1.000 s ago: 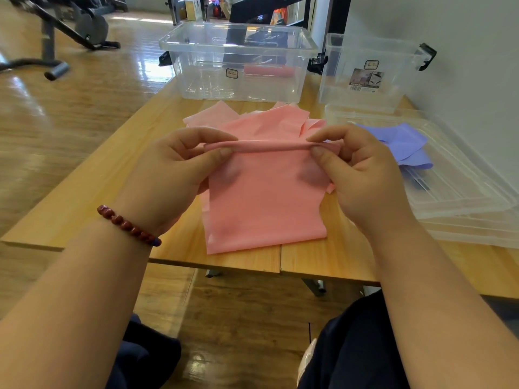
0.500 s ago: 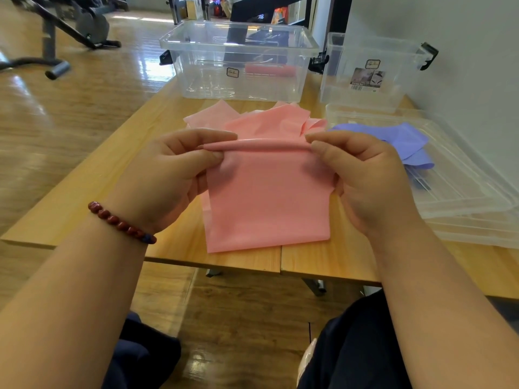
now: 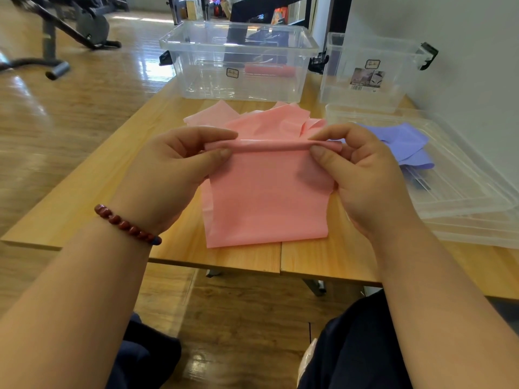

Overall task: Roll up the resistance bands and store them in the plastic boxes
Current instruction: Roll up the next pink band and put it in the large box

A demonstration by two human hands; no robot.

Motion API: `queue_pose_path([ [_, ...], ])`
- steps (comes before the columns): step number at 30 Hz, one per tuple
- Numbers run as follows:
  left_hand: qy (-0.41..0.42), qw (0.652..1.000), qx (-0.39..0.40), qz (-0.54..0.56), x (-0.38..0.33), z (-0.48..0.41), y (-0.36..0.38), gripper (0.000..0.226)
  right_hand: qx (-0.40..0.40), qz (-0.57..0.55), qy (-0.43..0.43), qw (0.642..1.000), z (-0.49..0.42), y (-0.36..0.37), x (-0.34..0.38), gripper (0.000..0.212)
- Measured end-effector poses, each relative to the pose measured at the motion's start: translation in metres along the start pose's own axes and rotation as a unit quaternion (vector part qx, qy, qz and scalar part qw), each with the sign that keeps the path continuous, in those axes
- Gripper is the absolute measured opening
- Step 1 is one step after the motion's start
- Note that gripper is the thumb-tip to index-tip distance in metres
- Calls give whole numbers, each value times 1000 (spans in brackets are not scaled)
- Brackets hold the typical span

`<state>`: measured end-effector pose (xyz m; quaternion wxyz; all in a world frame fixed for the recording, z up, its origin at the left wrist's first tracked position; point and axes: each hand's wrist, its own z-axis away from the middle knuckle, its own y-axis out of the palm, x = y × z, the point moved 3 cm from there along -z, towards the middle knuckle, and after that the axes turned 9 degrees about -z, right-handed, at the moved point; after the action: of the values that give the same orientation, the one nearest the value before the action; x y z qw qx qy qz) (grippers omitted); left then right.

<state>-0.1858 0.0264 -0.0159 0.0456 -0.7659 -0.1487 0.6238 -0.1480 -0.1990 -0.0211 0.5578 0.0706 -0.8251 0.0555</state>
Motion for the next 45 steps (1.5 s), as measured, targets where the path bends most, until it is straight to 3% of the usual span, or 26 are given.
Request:
queue_pose_path([
  [5, -4, 1000, 5, 10, -5, 3, 2, 32, -11, -29, -18, 999, -1, -1, 3, 36],
  [13, -12, 998, 33, 53, -4, 5, 2, 25, -32, -70, 19, 997, 0, -3, 1, 17],
  [15, -10, 996, 42, 74, -4, 5, 2, 24, -42, -57, 11, 997, 0, -3, 2, 21],
  [19, 4, 999, 6, 41, -2, 4, 0, 15, -31, -54, 9, 998, 0, -2, 2, 19],
  [24, 5, 999, 17, 43, -1, 1, 1, 31, -29, -43, -1, 999, 0, -2, 3, 27],
  [30, 6, 1000, -1, 26, 0, 2, 1, 25, -25, -53, -11, 998, 0, -2, 4, 40],
  [34, -2, 1000, 1, 28, -2, 3, 3, 29, -34, -52, -14, 998, -1, -3, 1, 30],
  [39, -15, 999, 15, 50, -1, 3, 2, 28, -31, -35, -15, 999, 0, -1, 2, 33],
  [45, -19, 998, -1, 66, -1, 3, 1, 10, -26, -43, -1, 999, 1, -2, 4, 22],
])
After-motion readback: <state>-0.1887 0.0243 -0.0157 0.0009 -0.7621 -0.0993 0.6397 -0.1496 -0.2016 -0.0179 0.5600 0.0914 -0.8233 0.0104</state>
